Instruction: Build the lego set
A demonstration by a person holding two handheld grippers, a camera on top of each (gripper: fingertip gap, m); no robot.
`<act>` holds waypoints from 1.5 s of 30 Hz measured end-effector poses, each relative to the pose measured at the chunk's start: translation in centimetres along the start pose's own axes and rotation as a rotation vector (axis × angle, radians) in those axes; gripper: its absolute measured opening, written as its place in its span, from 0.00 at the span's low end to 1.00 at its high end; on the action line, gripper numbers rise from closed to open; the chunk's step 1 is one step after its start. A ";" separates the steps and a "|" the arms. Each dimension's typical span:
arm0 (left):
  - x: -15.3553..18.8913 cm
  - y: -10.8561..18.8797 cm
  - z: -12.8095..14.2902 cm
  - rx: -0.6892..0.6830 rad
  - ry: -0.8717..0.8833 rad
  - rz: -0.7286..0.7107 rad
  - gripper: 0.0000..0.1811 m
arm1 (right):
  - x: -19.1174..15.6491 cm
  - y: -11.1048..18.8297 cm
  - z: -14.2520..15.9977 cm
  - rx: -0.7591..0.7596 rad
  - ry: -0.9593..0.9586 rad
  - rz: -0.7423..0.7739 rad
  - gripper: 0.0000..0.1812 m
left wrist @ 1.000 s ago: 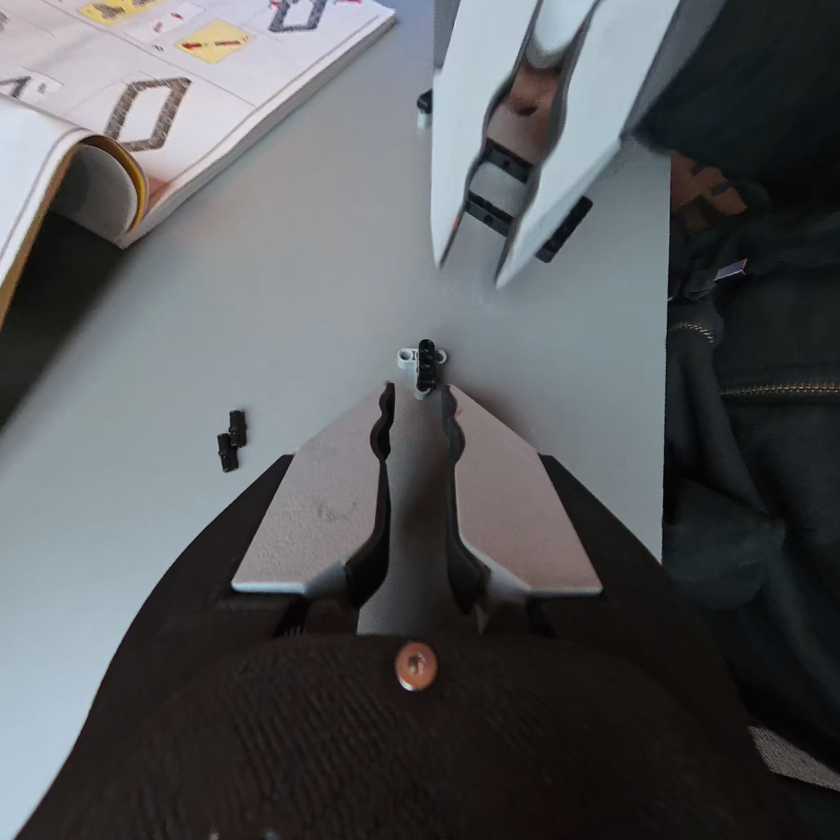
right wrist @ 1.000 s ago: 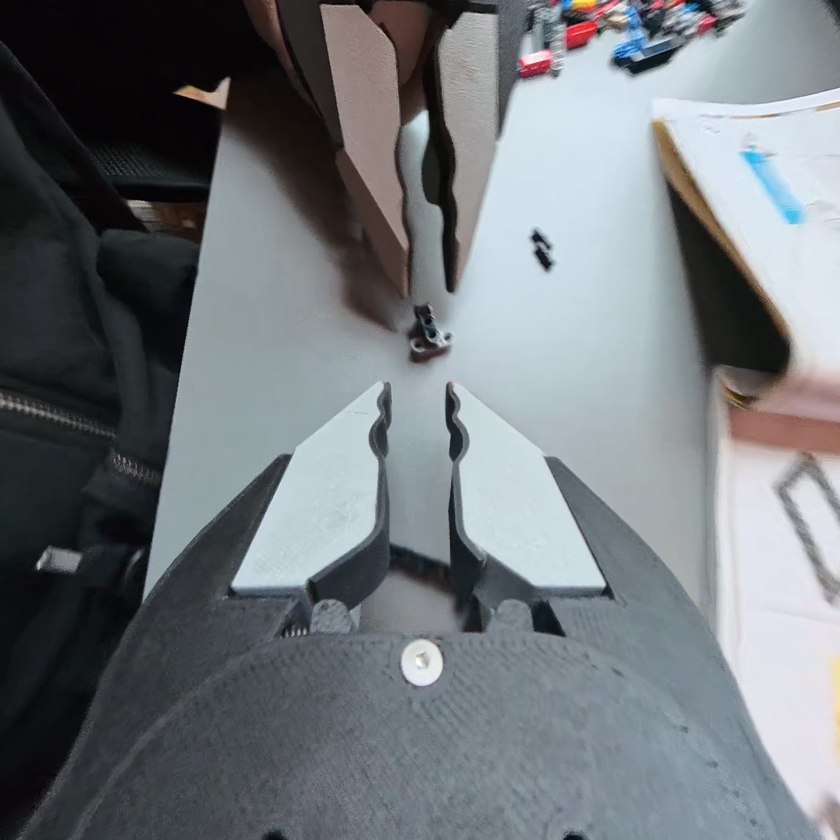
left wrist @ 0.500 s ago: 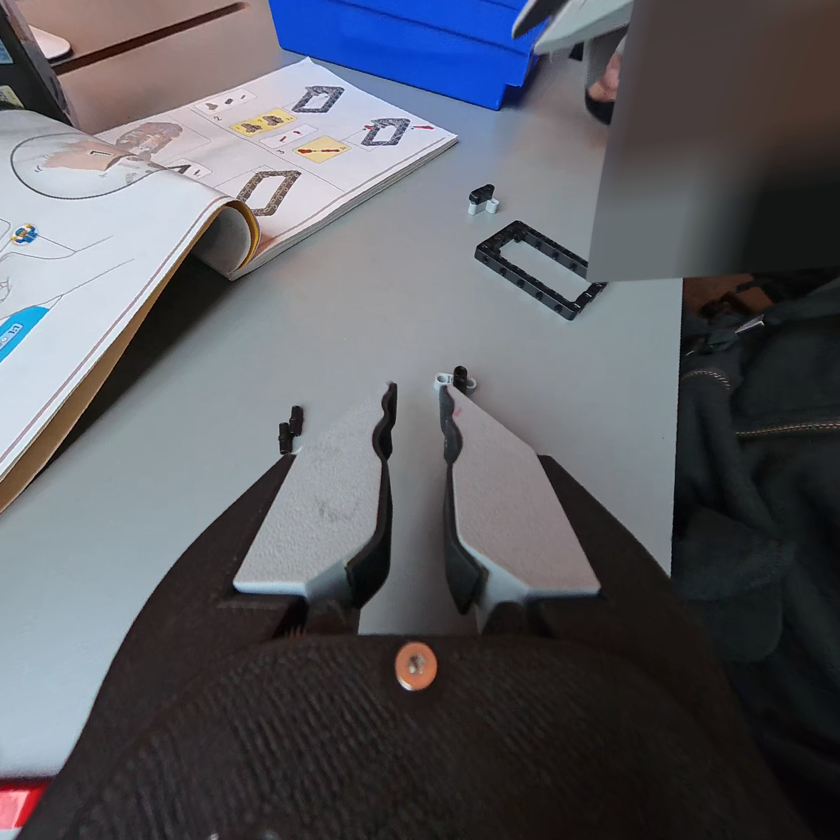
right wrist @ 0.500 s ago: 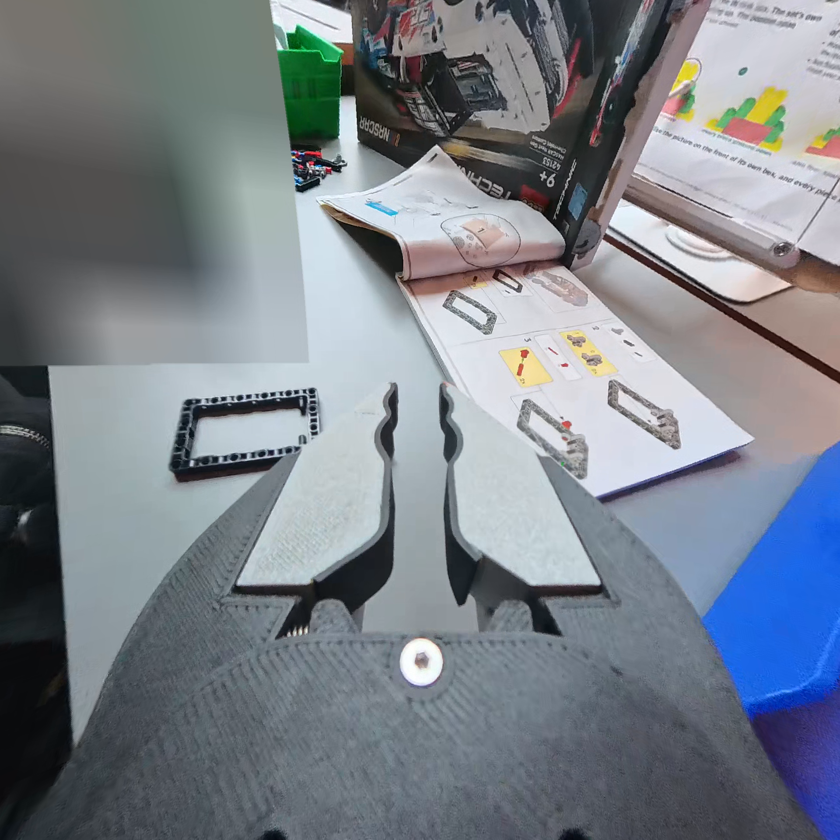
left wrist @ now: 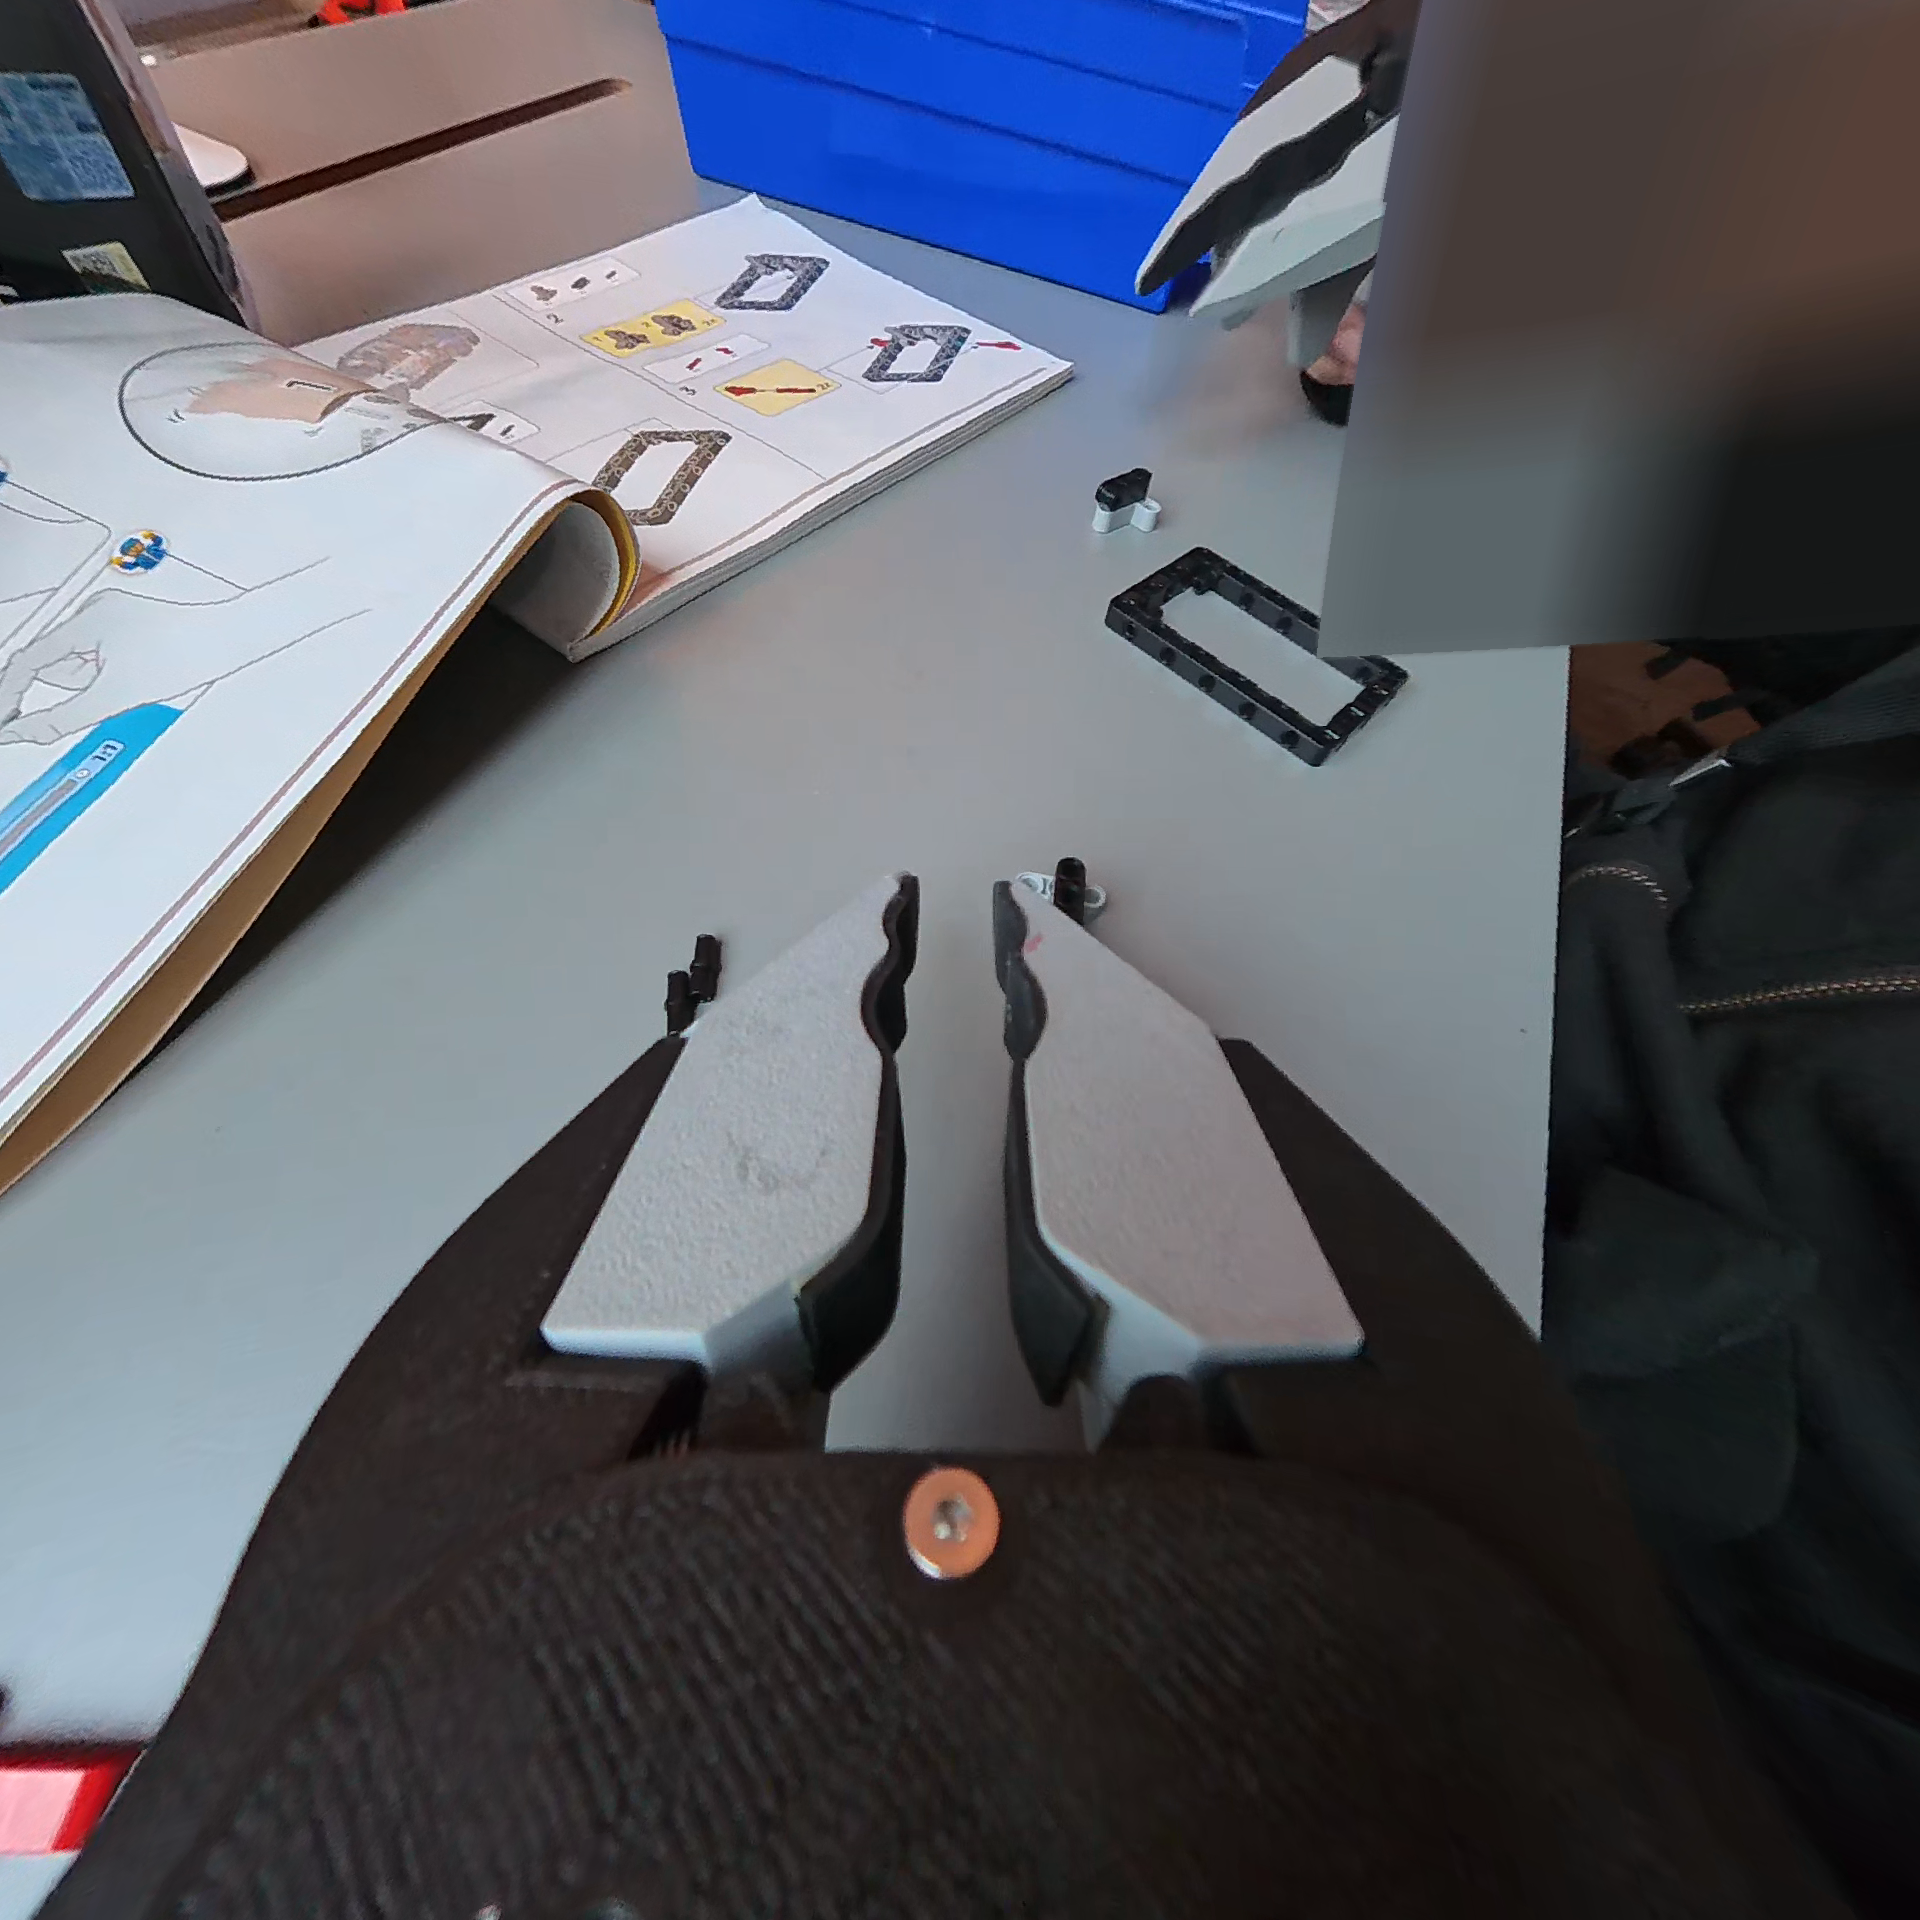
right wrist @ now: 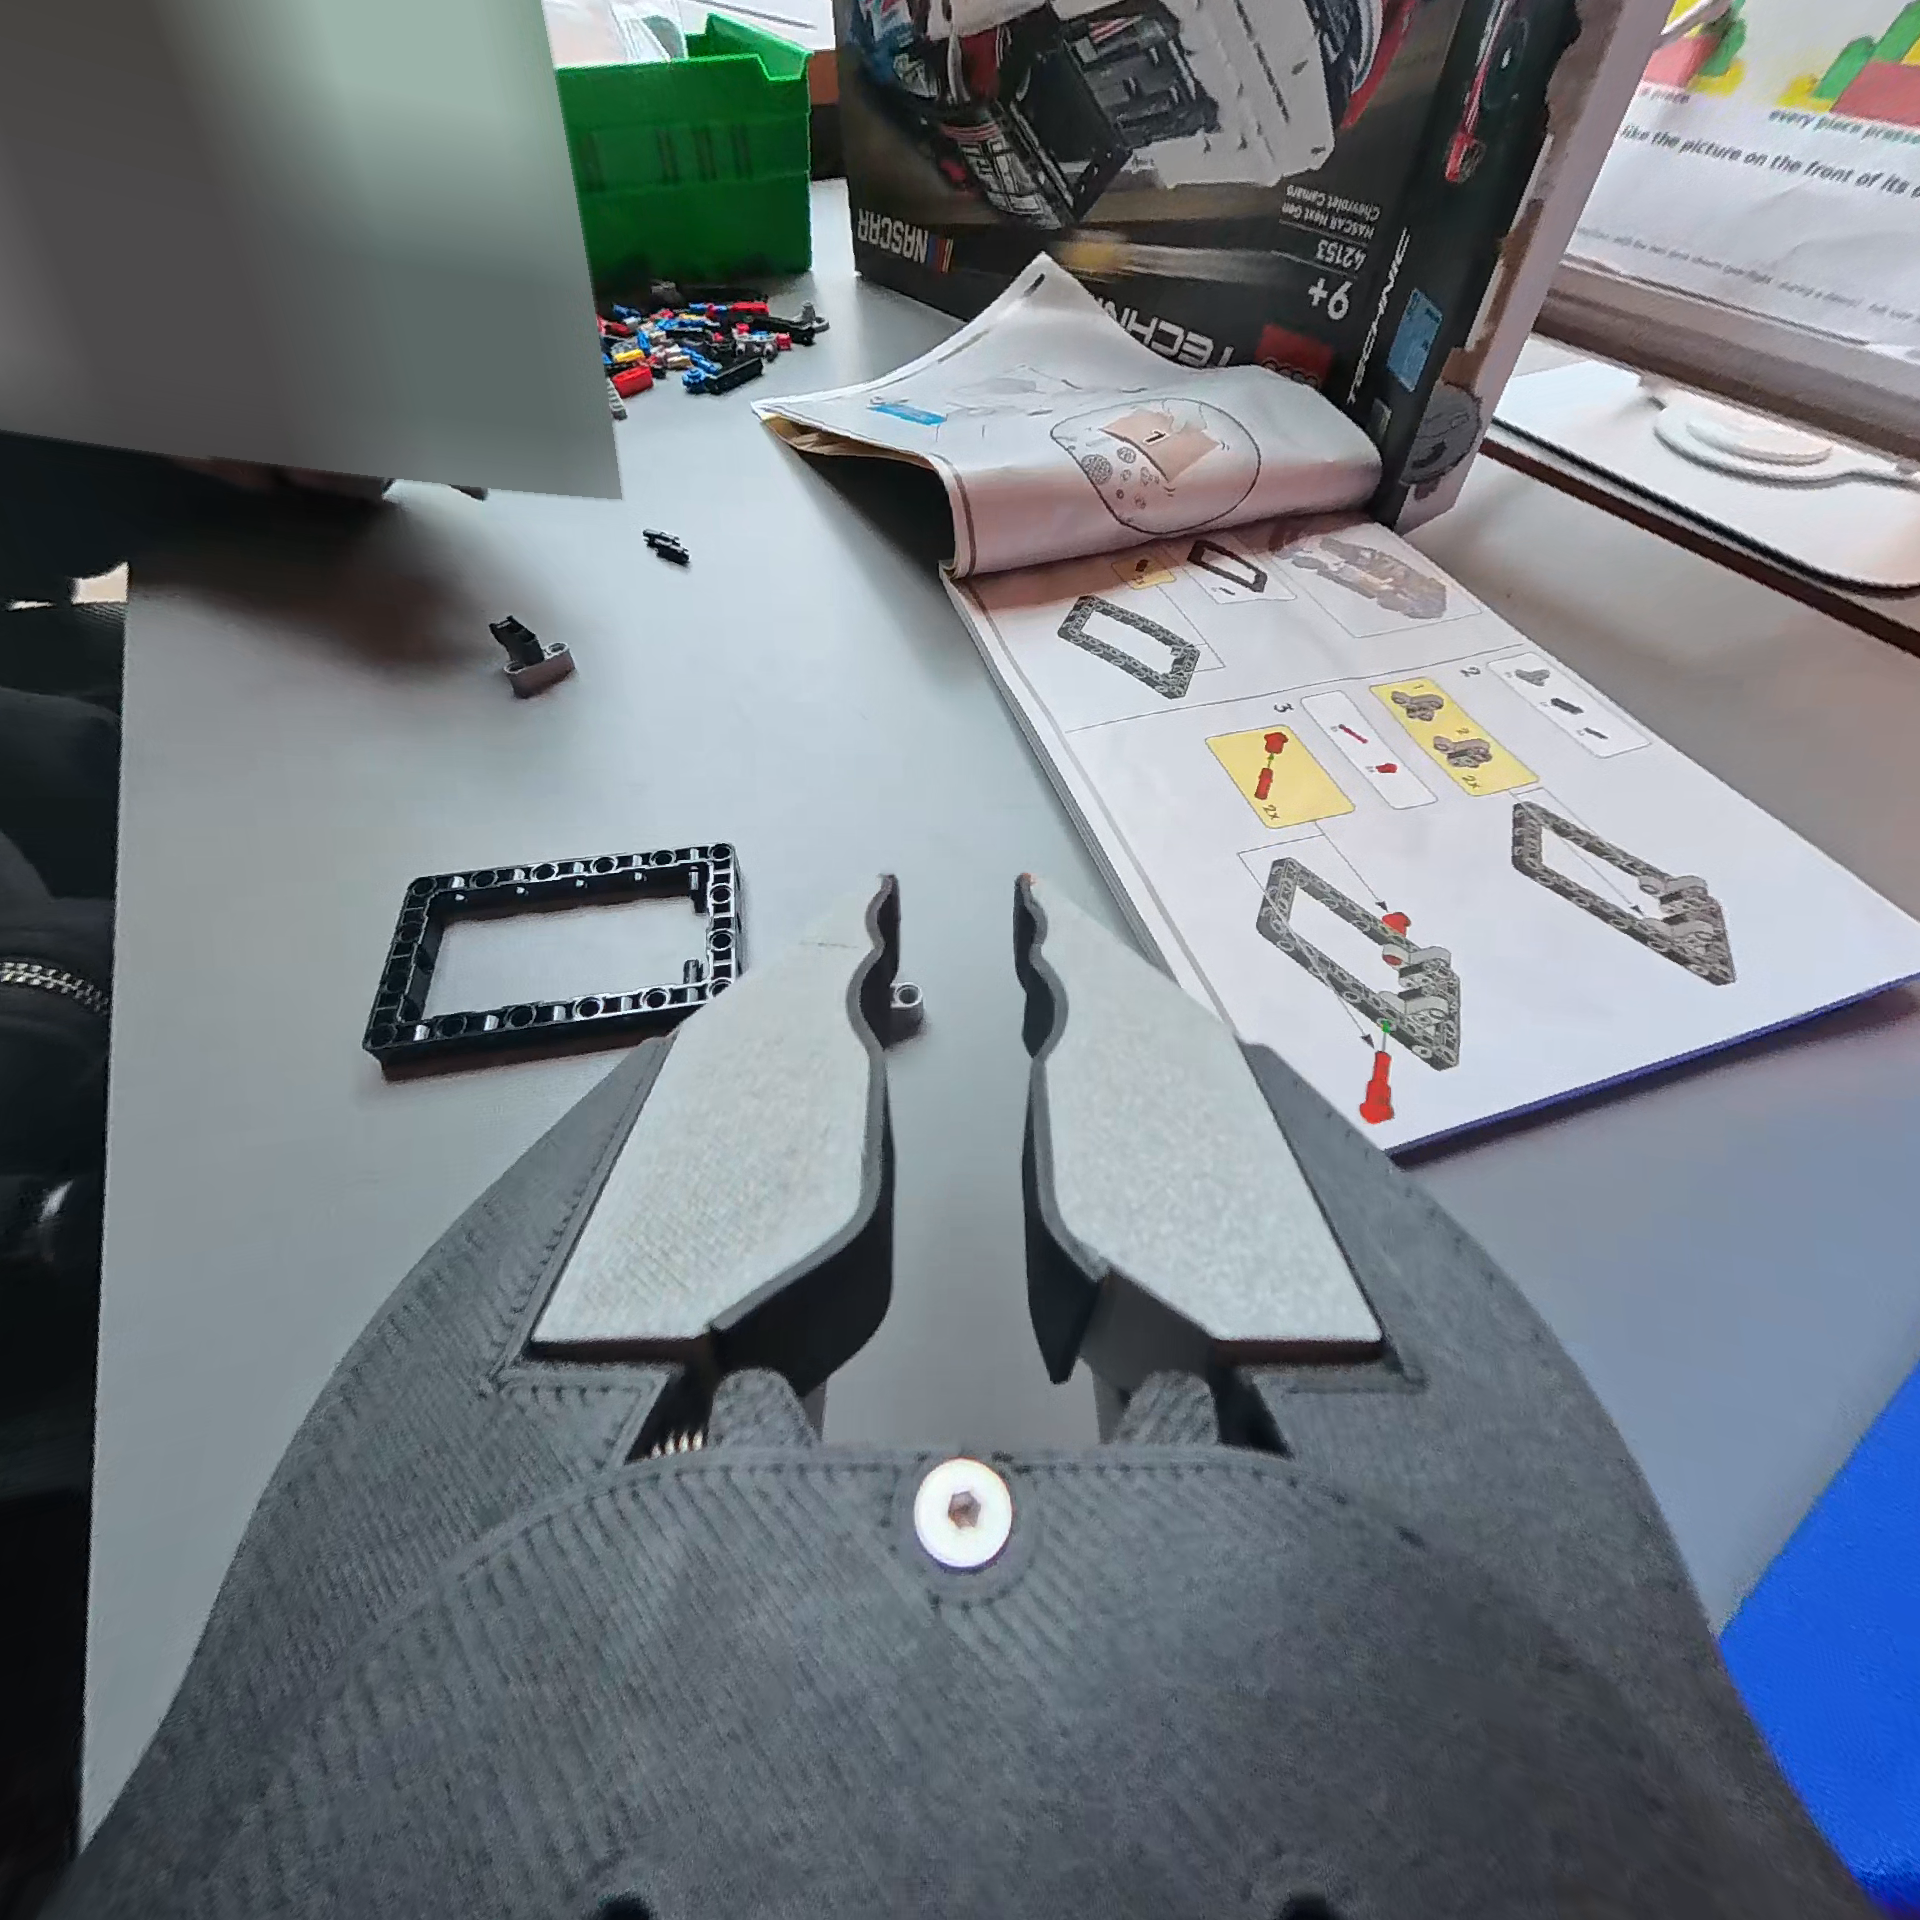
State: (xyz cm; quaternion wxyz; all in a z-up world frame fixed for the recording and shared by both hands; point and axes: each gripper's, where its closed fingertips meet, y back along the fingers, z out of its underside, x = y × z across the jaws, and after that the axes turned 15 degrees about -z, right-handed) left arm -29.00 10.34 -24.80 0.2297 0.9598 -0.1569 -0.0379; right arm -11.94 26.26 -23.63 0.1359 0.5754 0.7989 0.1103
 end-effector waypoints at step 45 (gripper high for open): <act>-1.3 -0.2 -0.7 0.046 -0.008 -0.082 0.05 | -1.4 -3.1 0.9 -0.154 0.147 -0.071 0.09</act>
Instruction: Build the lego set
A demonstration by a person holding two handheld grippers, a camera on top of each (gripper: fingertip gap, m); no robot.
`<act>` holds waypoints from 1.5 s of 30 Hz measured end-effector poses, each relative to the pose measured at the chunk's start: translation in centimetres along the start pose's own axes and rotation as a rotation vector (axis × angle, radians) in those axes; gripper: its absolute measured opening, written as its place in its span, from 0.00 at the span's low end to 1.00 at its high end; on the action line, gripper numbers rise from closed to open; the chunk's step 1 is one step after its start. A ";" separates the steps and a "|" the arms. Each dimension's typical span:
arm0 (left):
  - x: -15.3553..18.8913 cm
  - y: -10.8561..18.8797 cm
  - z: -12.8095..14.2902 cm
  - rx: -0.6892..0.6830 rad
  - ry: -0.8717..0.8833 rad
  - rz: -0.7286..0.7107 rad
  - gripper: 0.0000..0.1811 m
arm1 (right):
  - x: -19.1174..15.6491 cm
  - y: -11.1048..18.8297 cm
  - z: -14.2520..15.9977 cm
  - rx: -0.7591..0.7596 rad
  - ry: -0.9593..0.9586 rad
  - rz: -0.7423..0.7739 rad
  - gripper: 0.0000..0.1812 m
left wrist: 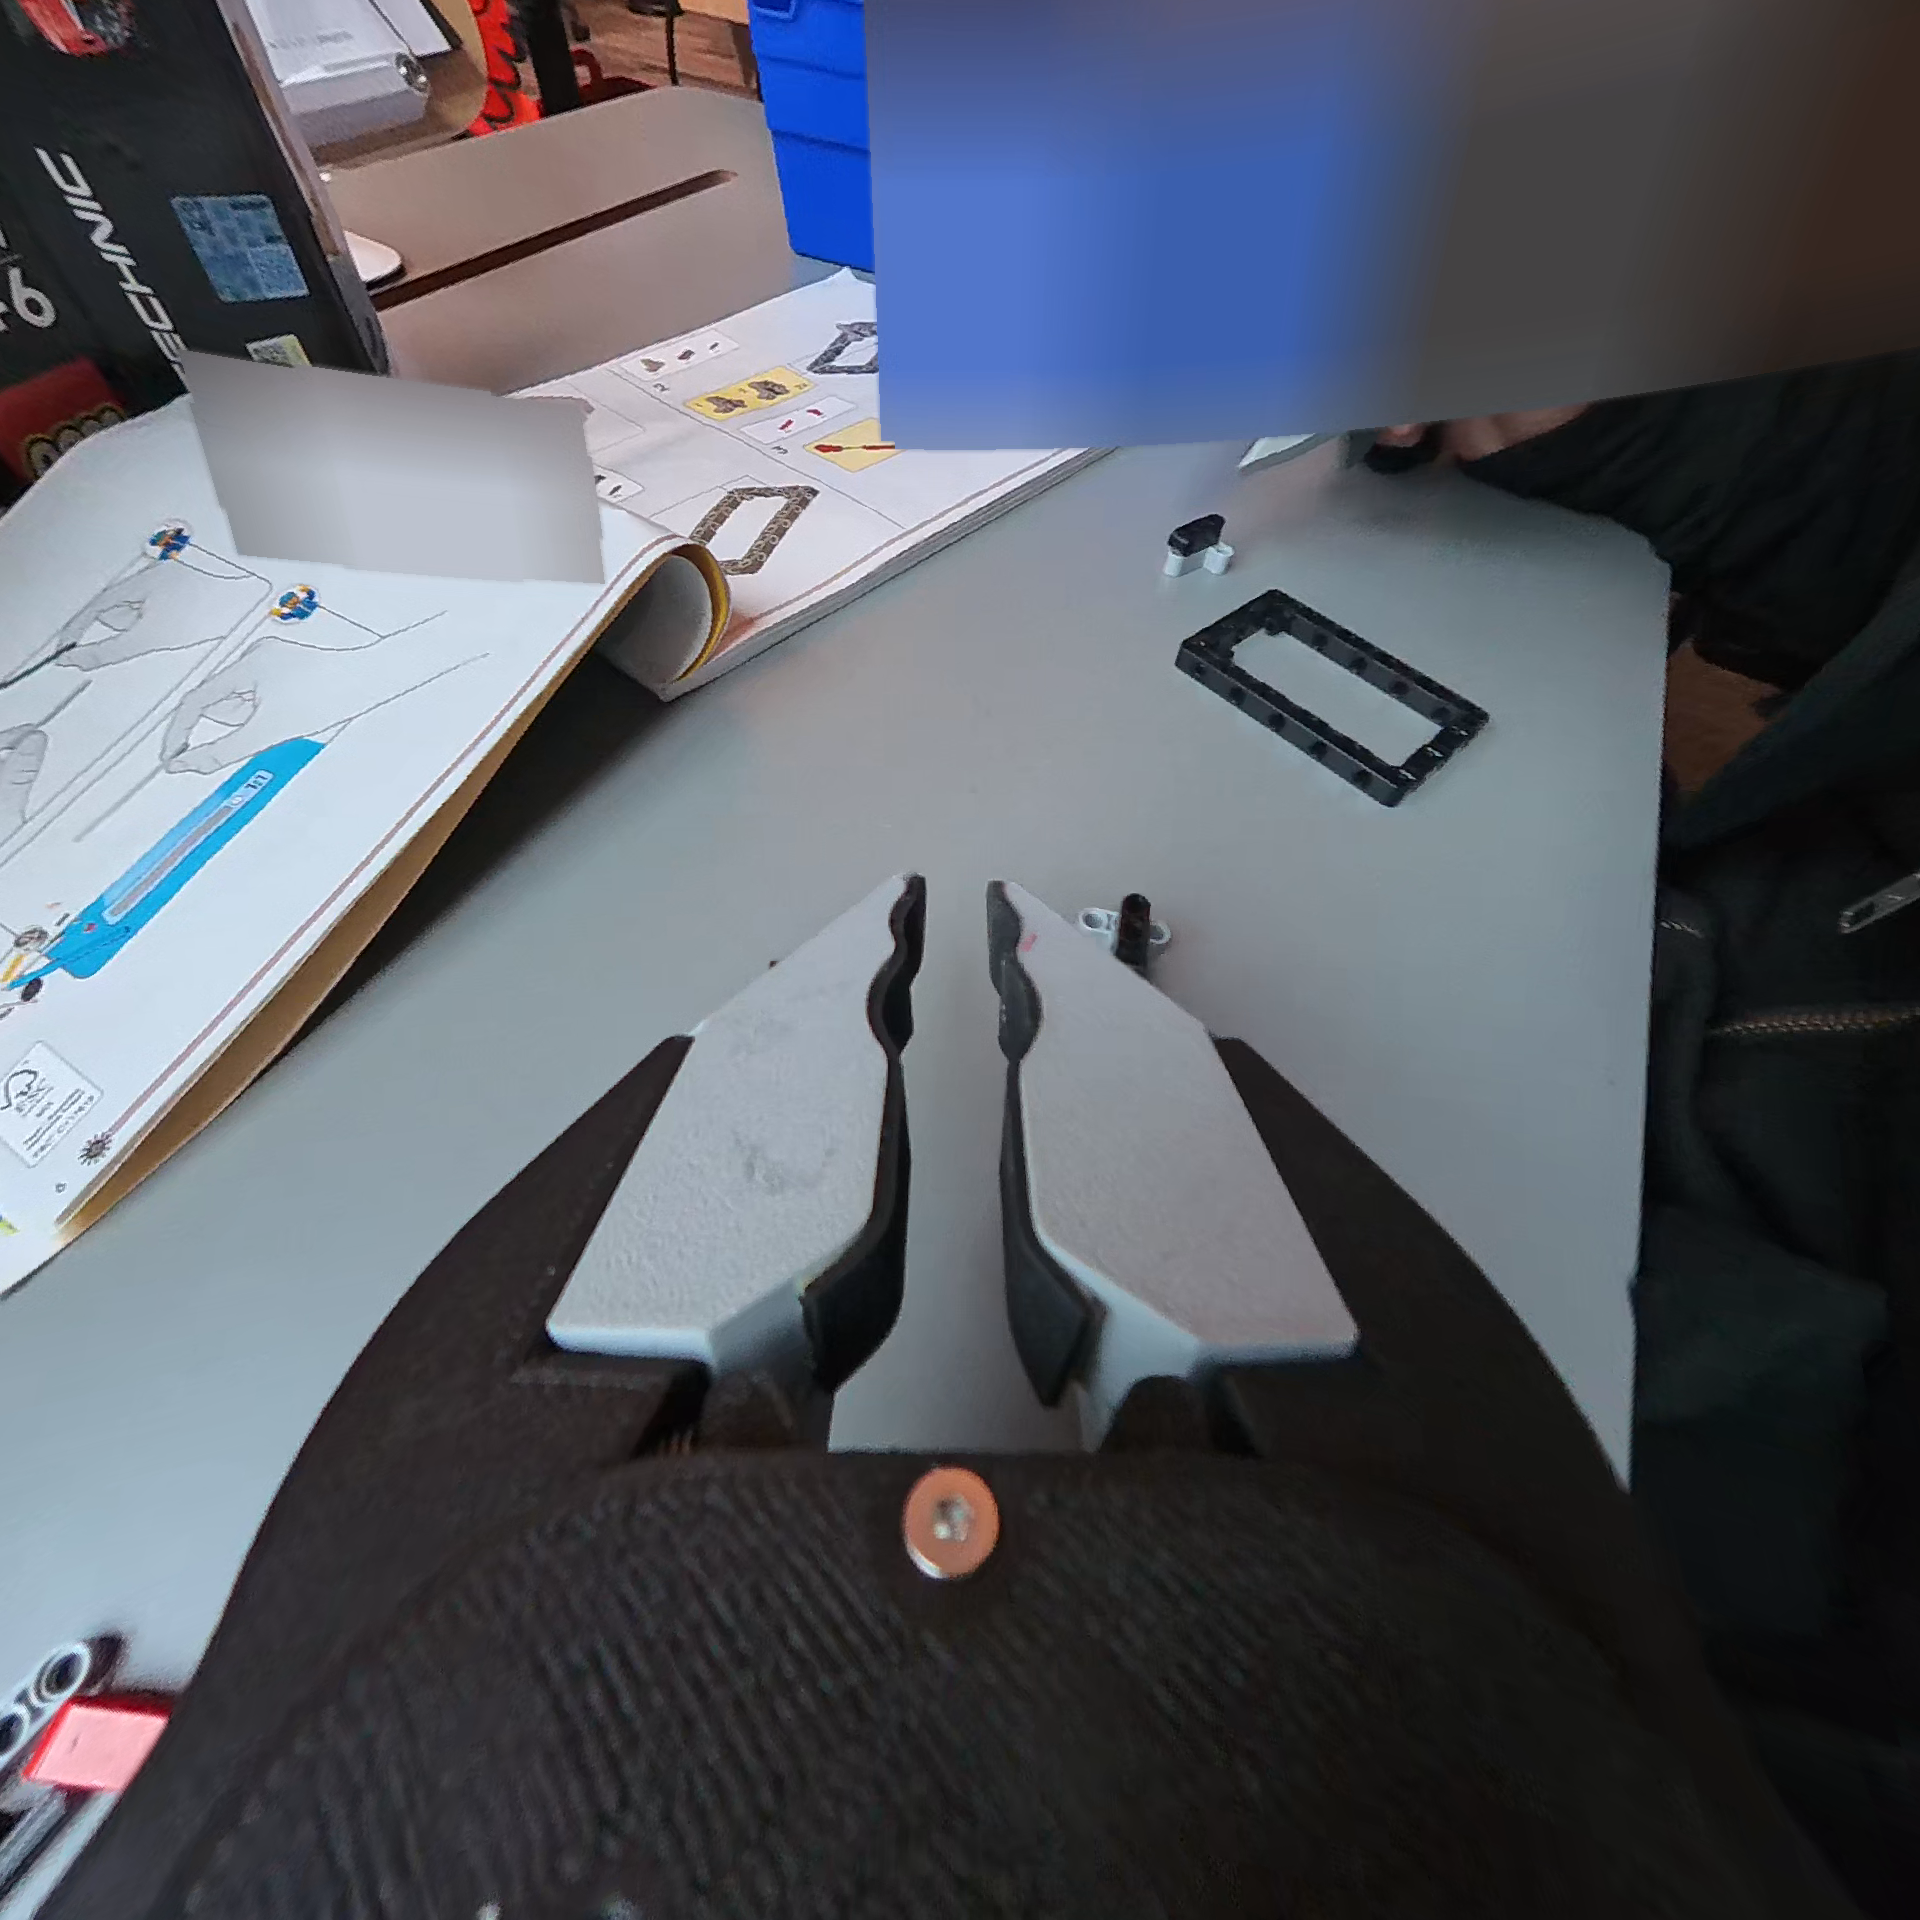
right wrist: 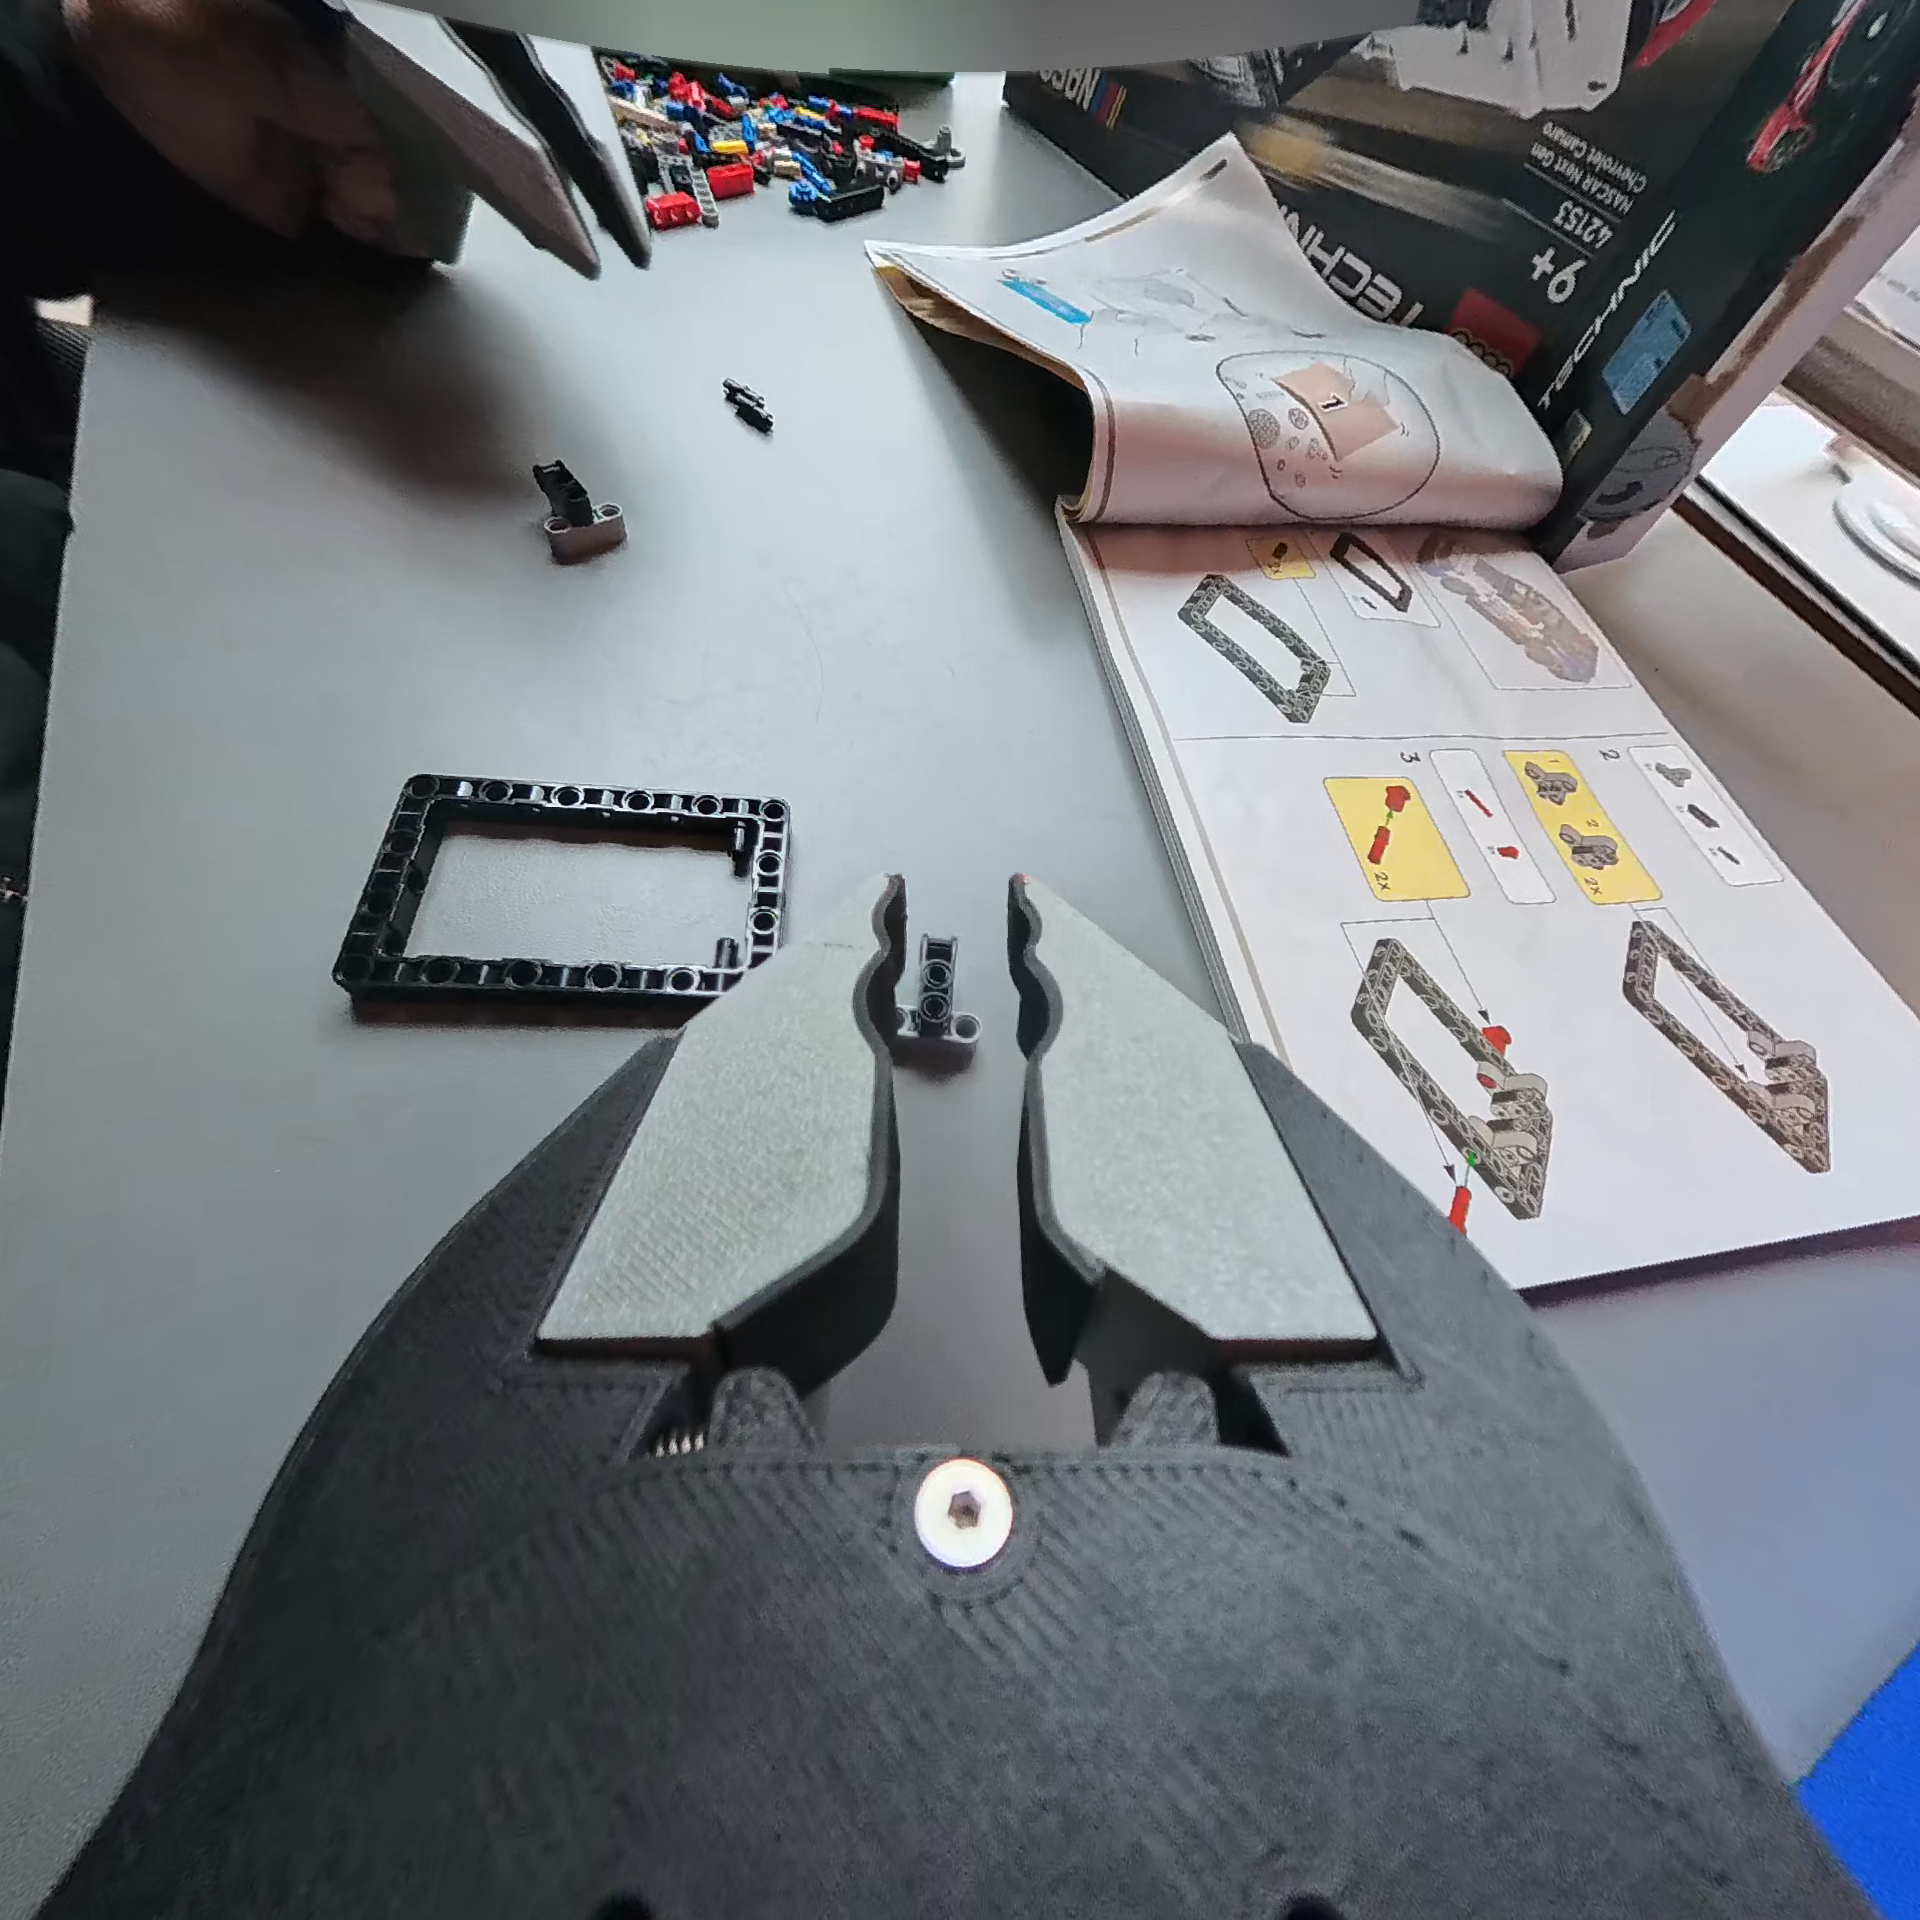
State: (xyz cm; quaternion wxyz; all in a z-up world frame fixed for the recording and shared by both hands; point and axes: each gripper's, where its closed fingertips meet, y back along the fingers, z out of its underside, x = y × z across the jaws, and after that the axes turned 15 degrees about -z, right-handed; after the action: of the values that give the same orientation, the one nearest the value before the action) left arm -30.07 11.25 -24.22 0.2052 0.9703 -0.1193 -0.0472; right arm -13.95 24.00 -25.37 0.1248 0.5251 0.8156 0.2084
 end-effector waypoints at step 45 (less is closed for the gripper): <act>-0.9 -0.6 -0.5 0.026 -0.010 -0.065 0.05 | 0.3 1.2 -1.1 0.048 0.061 0.069 0.08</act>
State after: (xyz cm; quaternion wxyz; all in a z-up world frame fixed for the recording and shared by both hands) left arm -30.76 12.20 -23.95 0.1904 0.9760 -0.0892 -0.0572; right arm -13.55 24.50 -23.84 0.0801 0.5491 0.8053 0.2087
